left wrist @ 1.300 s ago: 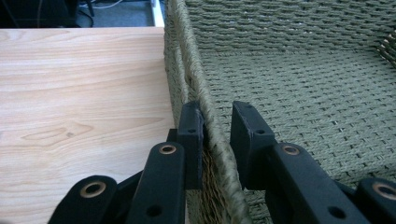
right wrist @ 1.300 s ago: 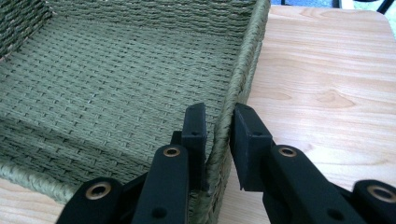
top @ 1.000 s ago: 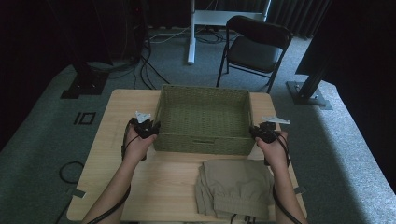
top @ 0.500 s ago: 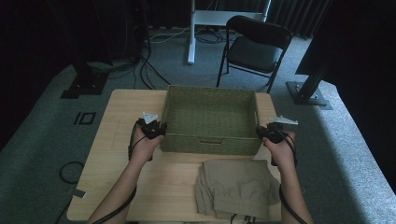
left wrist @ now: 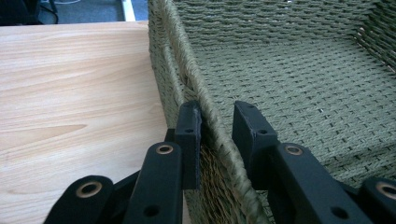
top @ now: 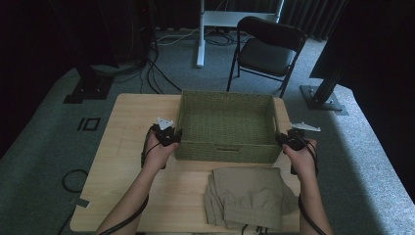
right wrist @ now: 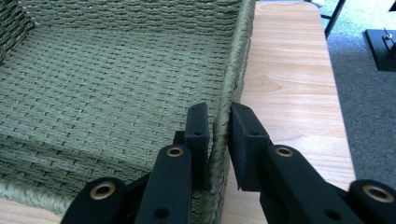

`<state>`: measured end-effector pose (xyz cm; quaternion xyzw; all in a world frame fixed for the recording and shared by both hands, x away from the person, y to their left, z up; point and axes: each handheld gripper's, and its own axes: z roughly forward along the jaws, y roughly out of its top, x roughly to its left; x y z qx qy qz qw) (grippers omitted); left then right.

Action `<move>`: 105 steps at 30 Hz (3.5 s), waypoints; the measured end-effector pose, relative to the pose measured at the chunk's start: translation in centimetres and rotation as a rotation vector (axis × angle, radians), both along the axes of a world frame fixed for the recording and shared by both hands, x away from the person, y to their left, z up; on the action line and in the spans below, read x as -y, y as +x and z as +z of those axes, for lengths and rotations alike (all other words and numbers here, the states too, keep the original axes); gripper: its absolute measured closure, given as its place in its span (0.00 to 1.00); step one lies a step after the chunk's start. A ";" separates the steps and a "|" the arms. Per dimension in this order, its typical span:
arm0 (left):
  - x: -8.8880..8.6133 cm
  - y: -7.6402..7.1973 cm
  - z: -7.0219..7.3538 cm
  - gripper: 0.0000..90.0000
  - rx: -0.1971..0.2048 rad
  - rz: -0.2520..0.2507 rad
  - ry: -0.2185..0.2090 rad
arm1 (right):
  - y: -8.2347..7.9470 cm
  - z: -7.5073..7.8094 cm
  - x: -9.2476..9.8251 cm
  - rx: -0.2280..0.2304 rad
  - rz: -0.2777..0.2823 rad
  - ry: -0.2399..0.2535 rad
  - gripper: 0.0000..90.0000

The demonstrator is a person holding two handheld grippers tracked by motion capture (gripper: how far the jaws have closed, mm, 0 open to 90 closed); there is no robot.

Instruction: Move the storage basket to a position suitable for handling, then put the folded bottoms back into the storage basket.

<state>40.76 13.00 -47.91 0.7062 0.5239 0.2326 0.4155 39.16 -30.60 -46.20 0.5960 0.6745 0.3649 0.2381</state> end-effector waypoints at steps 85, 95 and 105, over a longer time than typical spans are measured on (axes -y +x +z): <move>2.4 -5.2 2.1 0.22 0.018 -0.320 -0.081 | -5.6 1.6 -0.8 0.199 0.272 0.069 0.15; 3.8 -7.1 1.0 0.22 -0.005 -0.392 -0.104 | -7.7 0.7 -0.9 0.203 0.296 0.061 0.16; 5.9 -8.7 -0.8 0.22 -0.029 -0.460 -0.073 | -9.5 -1.0 -0.3 0.201 0.300 0.060 0.16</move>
